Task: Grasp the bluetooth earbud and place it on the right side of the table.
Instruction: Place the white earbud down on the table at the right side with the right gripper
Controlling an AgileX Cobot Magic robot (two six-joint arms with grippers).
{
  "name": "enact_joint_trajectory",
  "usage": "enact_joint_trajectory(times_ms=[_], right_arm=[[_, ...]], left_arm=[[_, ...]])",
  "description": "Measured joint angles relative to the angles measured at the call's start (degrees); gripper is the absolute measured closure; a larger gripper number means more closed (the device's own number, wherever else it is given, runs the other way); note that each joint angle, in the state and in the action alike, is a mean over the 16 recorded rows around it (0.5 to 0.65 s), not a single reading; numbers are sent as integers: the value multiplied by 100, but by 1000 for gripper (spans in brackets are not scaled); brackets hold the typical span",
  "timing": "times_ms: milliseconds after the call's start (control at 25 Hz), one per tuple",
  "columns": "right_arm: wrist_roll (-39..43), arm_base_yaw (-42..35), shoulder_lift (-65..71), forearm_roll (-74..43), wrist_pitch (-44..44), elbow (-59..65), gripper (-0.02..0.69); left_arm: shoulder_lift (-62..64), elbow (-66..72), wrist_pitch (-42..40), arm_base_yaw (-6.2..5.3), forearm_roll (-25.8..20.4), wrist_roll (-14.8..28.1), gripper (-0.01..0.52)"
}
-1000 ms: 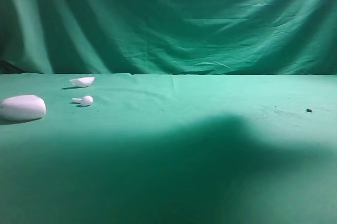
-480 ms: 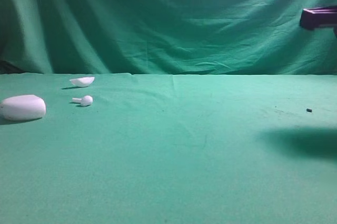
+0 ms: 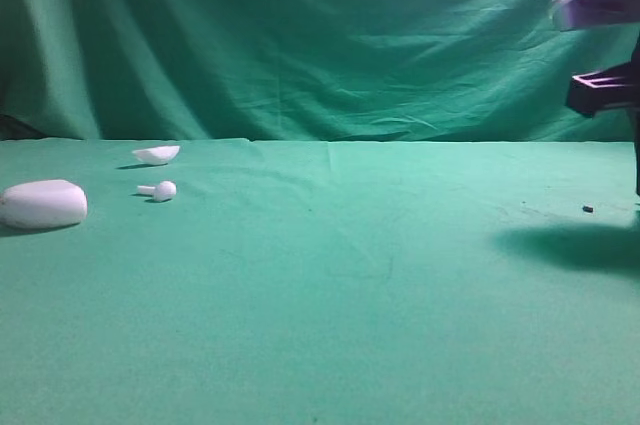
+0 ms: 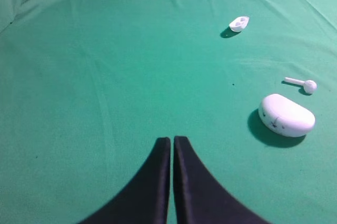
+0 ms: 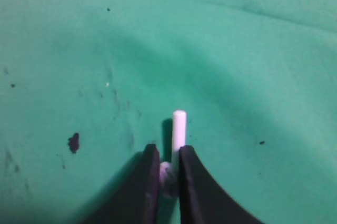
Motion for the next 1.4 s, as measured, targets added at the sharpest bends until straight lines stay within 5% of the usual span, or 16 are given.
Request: enact_joint_trajectory(times_ms=[280, 960, 1160, 1400], right_arm=[[321, -1, 137, -204, -77, 0, 547], [534, -27, -238, -229, 537, -333, 279], [435, -27, -952, -52, 1099, -604, 300], [158, -27, -2281, 332, 1915, -844, 433]], left_arm=[[0, 0, 0, 0, 0, 0, 514], [0, 0, 0, 0, 0, 0, 514], [0, 0, 0, 0, 0, 0, 514], [0, 0, 0, 0, 0, 0, 514]])
